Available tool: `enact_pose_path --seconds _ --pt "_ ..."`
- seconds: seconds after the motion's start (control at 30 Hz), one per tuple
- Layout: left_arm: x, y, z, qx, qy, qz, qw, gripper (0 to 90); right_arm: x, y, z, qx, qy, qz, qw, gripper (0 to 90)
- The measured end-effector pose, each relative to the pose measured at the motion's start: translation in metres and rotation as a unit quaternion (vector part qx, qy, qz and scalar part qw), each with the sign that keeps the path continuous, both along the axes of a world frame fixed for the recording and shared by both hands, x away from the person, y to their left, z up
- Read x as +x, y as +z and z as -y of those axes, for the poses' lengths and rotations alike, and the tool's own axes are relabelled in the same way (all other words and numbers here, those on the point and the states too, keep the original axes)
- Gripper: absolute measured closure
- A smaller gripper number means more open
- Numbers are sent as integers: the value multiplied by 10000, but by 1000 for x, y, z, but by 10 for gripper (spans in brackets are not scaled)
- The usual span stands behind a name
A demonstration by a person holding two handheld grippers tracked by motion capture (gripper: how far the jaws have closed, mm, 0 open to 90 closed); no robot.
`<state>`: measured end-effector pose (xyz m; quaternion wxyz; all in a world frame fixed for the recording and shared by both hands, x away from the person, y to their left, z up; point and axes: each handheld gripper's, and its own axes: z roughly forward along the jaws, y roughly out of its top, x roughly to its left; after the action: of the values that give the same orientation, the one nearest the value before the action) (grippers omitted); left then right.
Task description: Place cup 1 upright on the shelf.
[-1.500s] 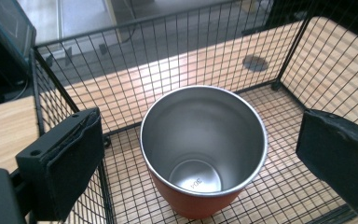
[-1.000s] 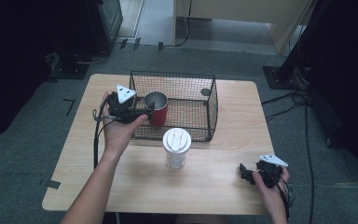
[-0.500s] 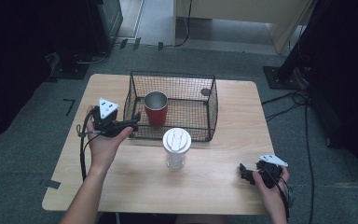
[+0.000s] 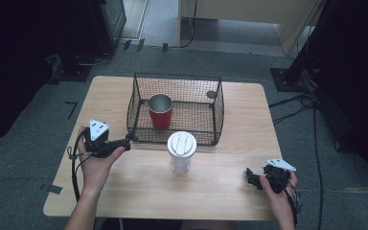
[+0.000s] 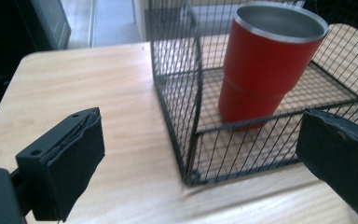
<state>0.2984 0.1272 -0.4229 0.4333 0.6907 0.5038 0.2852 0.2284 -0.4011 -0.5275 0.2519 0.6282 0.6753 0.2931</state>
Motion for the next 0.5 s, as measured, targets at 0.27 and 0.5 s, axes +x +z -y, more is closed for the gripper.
enact_pose_path --seconds 0.27,0.5 --pt "-14 -18 -20 -41 139 -153 9998 20 0 0 0 -3 0 0 10000 0" --pt "-24 -39 -37 8 301 -312 9991 20 0 0 0 -4 2 -1 10000 0"
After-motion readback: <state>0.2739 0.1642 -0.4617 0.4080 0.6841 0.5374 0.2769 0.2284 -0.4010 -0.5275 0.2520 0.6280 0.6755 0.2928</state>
